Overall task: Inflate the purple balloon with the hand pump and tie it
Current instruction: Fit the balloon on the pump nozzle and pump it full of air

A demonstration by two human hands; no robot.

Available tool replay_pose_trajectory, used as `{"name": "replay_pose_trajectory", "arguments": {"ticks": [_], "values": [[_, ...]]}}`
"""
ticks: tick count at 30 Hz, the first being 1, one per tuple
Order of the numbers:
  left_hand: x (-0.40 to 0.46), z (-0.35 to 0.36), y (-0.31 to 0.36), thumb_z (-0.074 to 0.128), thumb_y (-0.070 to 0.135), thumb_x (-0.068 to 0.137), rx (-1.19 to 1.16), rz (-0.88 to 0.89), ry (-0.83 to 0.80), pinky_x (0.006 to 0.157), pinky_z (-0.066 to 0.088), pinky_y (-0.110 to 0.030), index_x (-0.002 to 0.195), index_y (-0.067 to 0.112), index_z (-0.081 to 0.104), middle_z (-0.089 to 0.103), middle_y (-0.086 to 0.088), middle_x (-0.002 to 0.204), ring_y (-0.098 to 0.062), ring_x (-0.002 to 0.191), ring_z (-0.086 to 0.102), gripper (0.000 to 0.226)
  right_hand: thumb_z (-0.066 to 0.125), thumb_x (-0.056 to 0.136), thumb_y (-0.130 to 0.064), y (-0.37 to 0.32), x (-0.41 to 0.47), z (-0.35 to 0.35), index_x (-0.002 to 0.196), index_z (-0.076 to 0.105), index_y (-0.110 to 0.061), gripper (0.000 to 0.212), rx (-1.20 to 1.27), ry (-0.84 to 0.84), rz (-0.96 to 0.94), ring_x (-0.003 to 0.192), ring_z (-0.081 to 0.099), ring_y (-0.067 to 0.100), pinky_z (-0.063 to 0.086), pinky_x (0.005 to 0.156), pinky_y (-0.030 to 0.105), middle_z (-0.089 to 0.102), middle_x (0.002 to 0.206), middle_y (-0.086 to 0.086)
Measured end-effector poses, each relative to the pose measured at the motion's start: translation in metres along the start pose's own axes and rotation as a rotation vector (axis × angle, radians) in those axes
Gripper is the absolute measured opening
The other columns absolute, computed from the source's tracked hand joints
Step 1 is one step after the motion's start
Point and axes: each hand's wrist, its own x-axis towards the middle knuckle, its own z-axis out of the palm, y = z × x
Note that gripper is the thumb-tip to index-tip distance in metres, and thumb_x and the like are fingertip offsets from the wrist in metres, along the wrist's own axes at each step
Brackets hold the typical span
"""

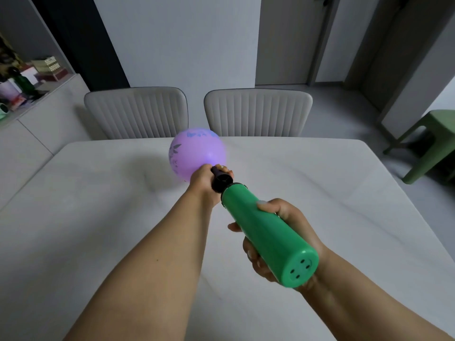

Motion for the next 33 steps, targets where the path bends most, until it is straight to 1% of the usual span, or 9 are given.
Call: {"name": "replay_pose_trajectory", "arguments": {"ticks": [3,5,9,13,18,22,29,31,33], "values": [[-0.008,0.009,-0.012,0.019,0.006,0.091,0.063,-0.005,-0.022,0.051,0.038,-0.020,0.064,0.014,0.035,0.036,0.000,0.060,-0.014,0.053,0.034,0.032,0.051,0.075,-0.037,-0.010,0.011,0.003,0.105,0.055,-0.001,0.047,0.017,0.050,-0.024,0.030,0.056,0.020,0.045,0.032,0.017,0.061,0.047,0.011],[-0.011,0.009,-0.016,0.021,0.005,0.087,0.087,-0.012,-0.049,0.048,0.041,-0.017,0.064,0.013,0.038,0.041,0.000,0.052,-0.014,0.047,0.038,0.030,0.049,0.078,-0.036,-0.014,0.018,0.004,0.108,0.053,-0.002,0.045,0.035,0.075,-0.050,0.030,0.056,0.019,0.045,0.032,0.017,0.064,0.047,0.008],[-0.010,0.007,-0.014,0.022,0.004,0.087,0.098,-0.009,-0.047,0.047,0.041,-0.016,0.064,0.012,0.040,0.043,0.000,0.045,-0.014,0.045,0.040,0.029,0.055,0.070,-0.036,-0.010,0.021,0.002,0.108,0.054,-0.001,0.051,0.034,0.081,-0.052,0.033,0.058,0.019,0.047,0.035,0.018,0.066,0.049,0.008],[-0.002,0.003,-0.006,0.020,0.004,0.090,0.034,-0.006,-0.026,0.047,0.040,-0.016,0.065,0.013,0.038,0.040,0.000,0.054,-0.012,0.053,0.035,0.032,0.055,0.070,-0.037,0.002,0.009,-0.004,0.107,0.055,0.001,0.053,0.033,0.045,-0.034,0.035,0.058,0.020,0.047,0.036,0.018,0.064,0.048,0.009],[0.010,-0.012,0.003,0.021,0.001,0.089,-0.029,0.002,-0.006,0.042,0.044,-0.013,0.065,0.011,0.041,0.044,-0.003,0.045,-0.015,0.053,0.038,0.032,0.056,0.065,-0.038,0.006,0.000,-0.008,0.101,0.059,0.001,0.053,0.000,0.003,0.025,0.037,0.058,0.020,0.048,0.038,0.018,0.061,0.049,0.011],[0.006,-0.004,-0.006,0.021,0.005,0.091,0.024,-0.023,0.010,0.043,0.042,-0.014,0.064,0.013,0.038,0.040,-0.001,0.054,-0.015,0.052,0.035,0.033,0.056,0.065,-0.037,-0.004,0.009,-0.005,0.100,0.058,0.000,0.051,-0.016,0.048,0.018,0.036,0.059,0.019,0.047,0.037,0.017,0.062,0.047,0.009],[-0.005,0.008,-0.017,0.022,0.005,0.089,0.108,-0.006,-0.062,0.045,0.040,-0.016,0.064,0.012,0.039,0.044,0.000,0.040,-0.014,0.033,0.041,0.030,0.052,0.076,-0.035,-0.012,0.019,-0.002,0.105,0.056,0.000,0.045,0.009,0.126,-0.043,0.035,0.058,0.020,0.046,0.036,0.018,0.064,0.047,0.007],[-0.003,0.012,-0.013,0.022,0.006,0.090,0.091,-0.004,-0.055,0.046,0.038,-0.016,0.064,0.012,0.039,0.043,0.001,0.038,-0.013,0.035,0.041,0.032,0.053,0.074,-0.035,-0.008,0.013,-0.003,0.105,0.056,0.000,0.047,-0.006,0.115,-0.055,0.035,0.058,0.020,0.046,0.036,0.018,0.064,0.047,0.007],[0.000,0.014,-0.007,0.022,0.005,0.090,0.061,0.006,-0.052,0.044,0.039,-0.013,0.064,0.013,0.039,0.042,0.001,0.039,-0.012,0.044,0.038,0.032,0.056,0.068,-0.035,-0.004,0.006,-0.004,0.104,0.057,0.001,0.051,-0.021,0.092,-0.053,0.036,0.058,0.020,0.046,0.037,0.019,0.063,0.048,0.008]]}}
